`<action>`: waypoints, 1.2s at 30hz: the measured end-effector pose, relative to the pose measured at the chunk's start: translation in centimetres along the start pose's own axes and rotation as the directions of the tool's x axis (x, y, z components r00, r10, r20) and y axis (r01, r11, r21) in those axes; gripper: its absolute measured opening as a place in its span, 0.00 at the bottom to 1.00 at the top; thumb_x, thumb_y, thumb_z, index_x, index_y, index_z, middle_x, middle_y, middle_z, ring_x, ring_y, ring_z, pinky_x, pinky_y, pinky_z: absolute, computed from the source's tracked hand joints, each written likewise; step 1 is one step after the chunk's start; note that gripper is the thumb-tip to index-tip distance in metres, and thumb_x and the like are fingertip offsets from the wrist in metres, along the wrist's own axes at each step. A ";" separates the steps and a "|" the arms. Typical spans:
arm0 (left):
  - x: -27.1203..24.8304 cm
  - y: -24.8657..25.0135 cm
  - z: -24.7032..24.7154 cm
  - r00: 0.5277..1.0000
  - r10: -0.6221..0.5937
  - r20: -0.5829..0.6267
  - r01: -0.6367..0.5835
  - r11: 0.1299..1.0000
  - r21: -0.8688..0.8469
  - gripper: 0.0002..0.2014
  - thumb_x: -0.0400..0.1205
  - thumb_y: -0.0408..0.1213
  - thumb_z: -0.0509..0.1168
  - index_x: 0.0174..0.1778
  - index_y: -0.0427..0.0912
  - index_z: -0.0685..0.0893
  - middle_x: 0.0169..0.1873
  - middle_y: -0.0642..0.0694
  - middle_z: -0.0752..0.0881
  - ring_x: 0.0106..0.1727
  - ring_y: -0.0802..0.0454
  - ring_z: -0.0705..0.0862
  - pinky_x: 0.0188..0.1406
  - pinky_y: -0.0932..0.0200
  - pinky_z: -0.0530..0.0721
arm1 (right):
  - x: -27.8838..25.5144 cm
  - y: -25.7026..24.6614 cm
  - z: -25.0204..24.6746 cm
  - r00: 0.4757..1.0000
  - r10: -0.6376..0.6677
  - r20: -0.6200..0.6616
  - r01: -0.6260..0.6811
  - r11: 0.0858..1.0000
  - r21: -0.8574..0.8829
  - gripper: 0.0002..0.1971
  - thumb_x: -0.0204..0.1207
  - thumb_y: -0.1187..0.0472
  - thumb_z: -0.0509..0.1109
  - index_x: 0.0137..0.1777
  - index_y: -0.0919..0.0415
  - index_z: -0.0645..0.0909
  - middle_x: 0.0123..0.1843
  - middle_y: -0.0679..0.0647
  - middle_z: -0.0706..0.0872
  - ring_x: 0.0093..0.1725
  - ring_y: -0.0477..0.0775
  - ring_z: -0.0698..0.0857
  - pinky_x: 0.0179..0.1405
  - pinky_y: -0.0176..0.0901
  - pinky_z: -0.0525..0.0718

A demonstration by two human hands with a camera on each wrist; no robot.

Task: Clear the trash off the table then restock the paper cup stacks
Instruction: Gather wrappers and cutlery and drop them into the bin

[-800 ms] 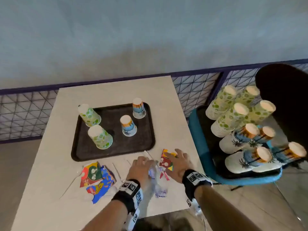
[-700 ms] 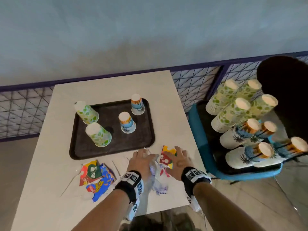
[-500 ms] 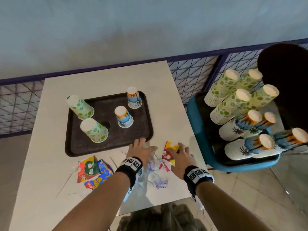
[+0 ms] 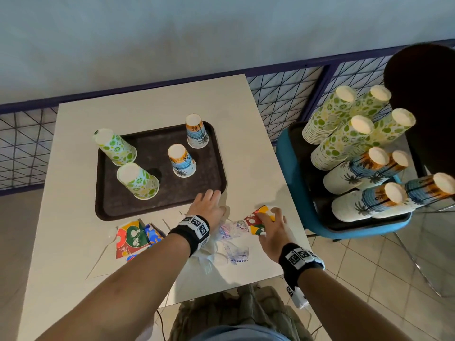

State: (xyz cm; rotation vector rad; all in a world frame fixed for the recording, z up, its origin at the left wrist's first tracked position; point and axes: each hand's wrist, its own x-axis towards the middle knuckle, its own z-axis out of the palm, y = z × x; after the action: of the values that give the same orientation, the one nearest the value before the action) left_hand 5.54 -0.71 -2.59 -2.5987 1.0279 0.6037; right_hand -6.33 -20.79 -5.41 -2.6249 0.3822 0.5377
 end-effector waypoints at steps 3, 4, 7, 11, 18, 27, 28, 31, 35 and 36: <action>-0.4 -0.4 -0.1 1.000 0.022 -0.009 -0.022 1.000 0.017 0.16 0.90 0.42 0.59 0.68 0.45 0.88 0.73 0.41 0.72 0.75 0.37 0.70 0.71 0.41 0.72 | 0.0 0.2 0.1 1.000 0.014 -0.014 -0.013 0.997 0.077 0.31 0.83 0.60 0.68 0.85 0.47 0.66 0.81 0.54 0.56 0.74 0.63 0.74 0.72 0.55 0.83; -0.5 -0.5 -0.2 1.000 0.027 -0.006 -0.027 1.000 0.011 0.17 0.91 0.42 0.58 0.69 0.44 0.86 0.73 0.41 0.73 0.76 0.37 0.70 0.71 0.41 0.72 | 0.0 0.4 0.2 1.000 0.016 -0.023 -0.014 0.995 0.101 0.31 0.84 0.60 0.67 0.86 0.47 0.66 0.81 0.54 0.57 0.73 0.63 0.75 0.73 0.55 0.82; -0.8 -1.3 -0.5 1.000 0.015 -0.025 -0.016 1.000 -0.024 0.17 0.91 0.36 0.55 0.73 0.43 0.82 0.72 0.42 0.76 0.75 0.39 0.72 0.70 0.43 0.74 | 0.2 0.4 0.1 0.998 0.003 -0.067 0.007 0.988 0.157 0.29 0.84 0.62 0.67 0.84 0.50 0.69 0.80 0.57 0.59 0.71 0.66 0.78 0.75 0.57 0.80; -1.3 -2.2 -1.1 0.995 -0.077 -0.067 0.064 0.981 -0.185 0.14 0.92 0.36 0.53 0.71 0.45 0.78 0.68 0.44 0.84 0.70 0.40 0.81 0.68 0.43 0.74 | 0.5 -0.3 -1.1 0.986 0.020 -0.166 0.023 0.967 0.255 0.21 0.85 0.66 0.66 0.77 0.56 0.78 0.74 0.61 0.66 0.59 0.69 0.83 0.69 0.57 0.83; -3.5 -2.3 -2.6 0.918 -0.392 -0.066 0.209 0.618 -0.758 0.11 0.94 0.40 0.52 0.61 0.40 0.77 0.52 0.43 0.82 0.54 0.38 0.84 0.53 0.46 0.80 | 0.8 -3.8 -4.7 0.970 -0.018 -0.242 0.139 0.858 0.494 0.11 0.89 0.63 0.63 0.69 0.61 0.79 0.59 0.56 0.80 0.53 0.57 0.84 0.53 0.29 0.77; -3.9 0.3 -1.1 0.898 -0.408 0.167 0.114 -0.149 -0.982 0.35 0.81 0.78 0.55 0.59 0.52 0.89 0.51 0.51 0.94 0.56 0.51 0.92 0.60 0.48 0.83 | 0.3 -8.0 -5.0 0.992 -0.114 -0.054 0.116 0.645 0.755 0.11 0.89 0.55 0.66 0.67 0.57 0.79 0.45 0.44 0.86 0.33 0.40 0.88 0.30 0.32 0.86; -3.9 0.3 -0.6 0.905 -0.386 0.178 0.118 -0.174 -0.978 0.38 0.76 0.83 0.55 0.58 0.54 0.89 0.49 0.53 0.94 0.54 0.51 0.92 0.58 0.48 0.82 | 0.3 -8.2 -5.0 0.994 -0.105 -0.027 0.087 0.629 0.772 0.11 0.90 0.55 0.64 0.67 0.57 0.79 0.43 0.44 0.86 0.28 0.39 0.87 0.27 0.31 0.84; -4.4 0.6 -0.1 0.920 -0.375 0.109 0.099 -0.046 -0.994 0.24 0.83 0.70 0.63 0.57 0.54 0.88 0.43 0.57 0.91 0.49 0.51 0.90 0.50 0.59 0.80 | 0.7 -9.1 -4.5 0.991 -0.126 0.035 0.049 0.606 0.794 0.10 0.91 0.53 0.60 0.65 0.56 0.78 0.38 0.48 0.85 0.22 0.40 0.81 0.23 0.33 0.79; -5.5 0.5 0.2 0.900 -0.434 0.041 0.091 0.095 -0.991 0.08 0.92 0.50 0.63 0.61 0.56 0.85 0.44 0.62 0.89 0.48 0.60 0.88 0.39 0.81 0.76 | 2.0 -9.5 -3.0 0.990 -0.107 0.089 -0.001 0.633 0.774 0.11 0.88 0.53 0.61 0.63 0.57 0.78 0.40 0.54 0.83 0.29 0.49 0.81 0.27 0.41 0.78; -5.8 0.3 0.6 0.885 -0.463 0.044 0.094 0.086 -0.992 0.08 0.92 0.51 0.62 0.62 0.56 0.84 0.44 0.62 0.89 0.48 0.59 0.88 0.39 0.80 0.76 | 2.5 -9.2 -2.9 0.993 -0.080 0.081 -0.014 0.626 0.780 0.11 0.86 0.55 0.61 0.62 0.57 0.78 0.43 0.56 0.83 0.33 0.52 0.82 0.30 0.42 0.77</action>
State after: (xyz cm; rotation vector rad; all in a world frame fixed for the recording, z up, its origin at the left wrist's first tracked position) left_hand 1.40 2.66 -0.37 -4.0232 -0.1514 1.0843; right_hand -0.08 -14.61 -0.76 -1.7314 0.4124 0.3740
